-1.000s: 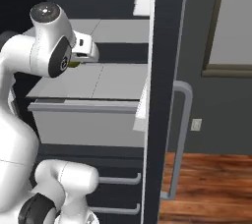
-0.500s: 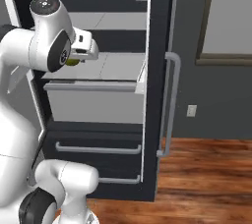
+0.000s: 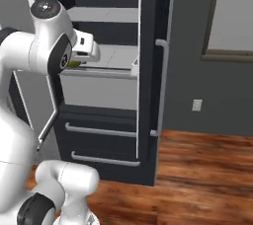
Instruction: Pick up both oranges from the fridge and place them inside the tupperware on the counter.
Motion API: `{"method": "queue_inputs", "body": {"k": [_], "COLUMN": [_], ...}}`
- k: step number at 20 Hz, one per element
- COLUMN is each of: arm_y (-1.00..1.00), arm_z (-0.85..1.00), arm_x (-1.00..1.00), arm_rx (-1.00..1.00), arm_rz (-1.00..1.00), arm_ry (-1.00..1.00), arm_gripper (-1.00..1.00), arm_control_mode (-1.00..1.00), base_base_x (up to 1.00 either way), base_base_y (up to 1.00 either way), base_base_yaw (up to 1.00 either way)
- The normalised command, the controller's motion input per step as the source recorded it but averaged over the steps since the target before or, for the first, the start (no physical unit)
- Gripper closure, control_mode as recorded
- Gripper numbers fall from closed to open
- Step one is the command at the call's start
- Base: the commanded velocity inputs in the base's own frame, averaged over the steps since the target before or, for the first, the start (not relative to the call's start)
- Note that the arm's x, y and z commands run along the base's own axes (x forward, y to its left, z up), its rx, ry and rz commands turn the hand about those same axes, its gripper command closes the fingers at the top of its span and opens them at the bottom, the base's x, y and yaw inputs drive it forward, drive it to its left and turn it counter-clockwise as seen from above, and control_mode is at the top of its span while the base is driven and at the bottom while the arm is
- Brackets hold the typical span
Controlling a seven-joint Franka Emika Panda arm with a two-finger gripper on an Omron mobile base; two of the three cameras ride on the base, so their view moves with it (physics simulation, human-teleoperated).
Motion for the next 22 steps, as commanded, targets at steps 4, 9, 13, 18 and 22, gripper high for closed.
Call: {"method": "queue_inputs", "body": {"k": [4, 9, 13, 18, 22], "arm_y": [0.00, 0.00, 0.00, 0.00, 0.00], "arm_z": [0.00, 0.00, 0.00, 0.00, 0.00], "arm_x": [0.00, 0.00, 0.00, 0.00, 0.00], "arm_rx": [0.00, 0.00, 0.00, 0.00, 0.00], "arm_rz": [0.00, 0.00, 0.00, 0.00, 0.00], "arm_ry": [0.00, 0.00, 0.00, 0.00, 0.00], "arm_gripper": [1.00, 1.00, 1.00, 1.00, 1.00], "arm_control_mode": [1.00, 1.00, 1.00, 1.00, 1.00], "base_base_x": [-0.08, 0.00, 0.00, 0.00, -0.18], "base_base_y": [-0.71, -0.66, -0.37, -0.08, -0.09], "base_base_yaw": [0.42, 0.57, 0.66, 0.71, 0.69]}}
